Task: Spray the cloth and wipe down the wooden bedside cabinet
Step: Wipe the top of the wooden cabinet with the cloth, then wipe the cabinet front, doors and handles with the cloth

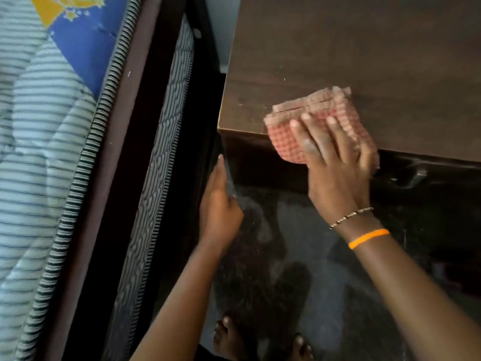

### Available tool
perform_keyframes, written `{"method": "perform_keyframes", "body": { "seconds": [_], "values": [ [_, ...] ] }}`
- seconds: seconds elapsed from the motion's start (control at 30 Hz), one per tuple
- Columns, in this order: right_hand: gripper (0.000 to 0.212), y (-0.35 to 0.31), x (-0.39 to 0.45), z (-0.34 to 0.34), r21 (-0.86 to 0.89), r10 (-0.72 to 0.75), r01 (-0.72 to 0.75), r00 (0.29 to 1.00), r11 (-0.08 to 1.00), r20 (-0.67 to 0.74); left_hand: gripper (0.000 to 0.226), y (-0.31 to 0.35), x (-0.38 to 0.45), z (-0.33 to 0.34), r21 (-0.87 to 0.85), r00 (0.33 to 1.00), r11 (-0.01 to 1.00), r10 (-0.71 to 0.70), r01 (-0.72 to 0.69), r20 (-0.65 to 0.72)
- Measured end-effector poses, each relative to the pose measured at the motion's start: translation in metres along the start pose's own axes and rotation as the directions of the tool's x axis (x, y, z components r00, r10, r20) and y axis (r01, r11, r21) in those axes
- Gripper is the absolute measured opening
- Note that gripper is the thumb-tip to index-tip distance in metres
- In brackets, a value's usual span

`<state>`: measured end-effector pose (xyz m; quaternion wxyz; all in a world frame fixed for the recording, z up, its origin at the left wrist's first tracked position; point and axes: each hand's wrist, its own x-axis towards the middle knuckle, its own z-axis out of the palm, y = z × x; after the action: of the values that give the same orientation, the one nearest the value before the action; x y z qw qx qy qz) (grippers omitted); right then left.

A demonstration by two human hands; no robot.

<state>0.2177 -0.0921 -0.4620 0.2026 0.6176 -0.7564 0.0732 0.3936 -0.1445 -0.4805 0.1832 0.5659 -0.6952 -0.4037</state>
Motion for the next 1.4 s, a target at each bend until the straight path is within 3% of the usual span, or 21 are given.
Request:
{"method": "perform_keyframes", "body": {
  "seconds": [0.1, 0.17, 0.23, 0.33, 0.47, 0.57, 0.7, 0.83, 0.9, 1.0, 1.1, 1.17, 1.27, 1.4],
  "values": [
    [0.072, 0.024, 0.011, 0.011, -0.047, -0.052, 0.05, 0.998, 0.998, -0.03, 0.083, 0.007, 0.02, 0.012, -0.167, 1.0, 0.986, 0.001, 0.002, 0.021],
    [0.073, 0.028, 0.008, 0.018, -0.128, -0.086, 0.069, 0.987, 0.989, -0.132, 0.083, 0.013, 0.022, 0.018, -0.325, 0.999, 0.945, -0.049, 0.045, -0.005],
    [0.07, 0.02, 0.005, 0.041, -0.24, -0.195, 0.133, 0.946, 0.962, -0.259, 0.077, 0.003, 0.035, 0.028, -0.549, 0.992, 0.835, -0.099, 0.042, -0.075],
    [0.061, 0.003, 0.02, 0.062, -0.276, -0.289, 0.196, 0.891, 0.941, -0.352, 0.071, 0.001, 0.049, 0.035, -0.793, 0.972, 0.61, -0.189, 0.002, -0.143],
    [0.048, -0.027, 0.034, 0.082, -0.352, -0.32, 0.174, 0.85, 0.92, -0.418, 0.057, -0.009, 0.061, 0.044, -0.89, 0.937, 0.446, -0.265, -0.091, -0.229],
    [0.044, -0.047, 0.045, 0.084, -0.325, -0.354, 0.225, 0.836, 0.919, -0.42, 0.056, -0.012, 0.068, 0.049, -0.911, 0.926, 0.391, -0.279, -0.13, -0.252],
    [0.043, -0.062, 0.055, 0.081, -0.328, -0.547, 0.454, 0.783, 0.828, -0.296, 0.04, -0.016, 0.063, 0.054, -0.926, 0.924, 0.36, -0.302, -0.117, -0.234],
    [0.045, -0.036, 0.046, 0.086, -0.357, -0.648, 0.563, 0.737, 0.746, -0.191, 0.051, -0.029, 0.059, 0.063, -0.881, 0.91, 0.472, -0.346, -0.041, -0.228],
    [0.05, -0.005, 0.023, 0.085, -0.323, -0.577, 0.504, 0.794, 0.801, -0.193, 0.057, -0.033, 0.059, 0.065, -0.851, 0.922, 0.525, -0.325, -0.008, -0.21],
    [0.065, 0.048, -0.026, 0.084, -0.246, -0.304, 0.26, 0.939, 0.934, -0.161, 0.054, -0.04, 0.06, 0.062, -0.813, 0.942, 0.581, -0.285, 0.024, -0.175],
    [0.077, 0.06, -0.047, 0.084, -0.234, -0.18, 0.147, 0.975, 0.961, -0.131, 0.049, -0.048, 0.06, 0.06, -0.773, 0.958, 0.634, -0.235, 0.022, -0.166],
    [0.071, 0.044, -0.034, 0.084, -0.207, -0.214, 0.181, 0.965, 0.962, -0.152, 0.048, -0.049, 0.062, 0.061, -0.791, 0.96, 0.611, -0.235, 0.027, -0.149],
    [0.055, 0.001, 0.003, 0.084, -0.207, -0.39, 0.349, 0.897, 0.914, -0.207, 0.048, -0.047, 0.063, 0.062, -0.815, 0.958, 0.579, -0.237, 0.006, -0.161],
    [0.051, -0.053, 0.035, 0.089, -0.221, -0.494, 0.45, 0.839, 0.865, -0.227, 0.054, -0.048, 0.061, 0.063, -0.819, 0.962, 0.574, -0.203, -0.032, -0.18]
  ]
}}
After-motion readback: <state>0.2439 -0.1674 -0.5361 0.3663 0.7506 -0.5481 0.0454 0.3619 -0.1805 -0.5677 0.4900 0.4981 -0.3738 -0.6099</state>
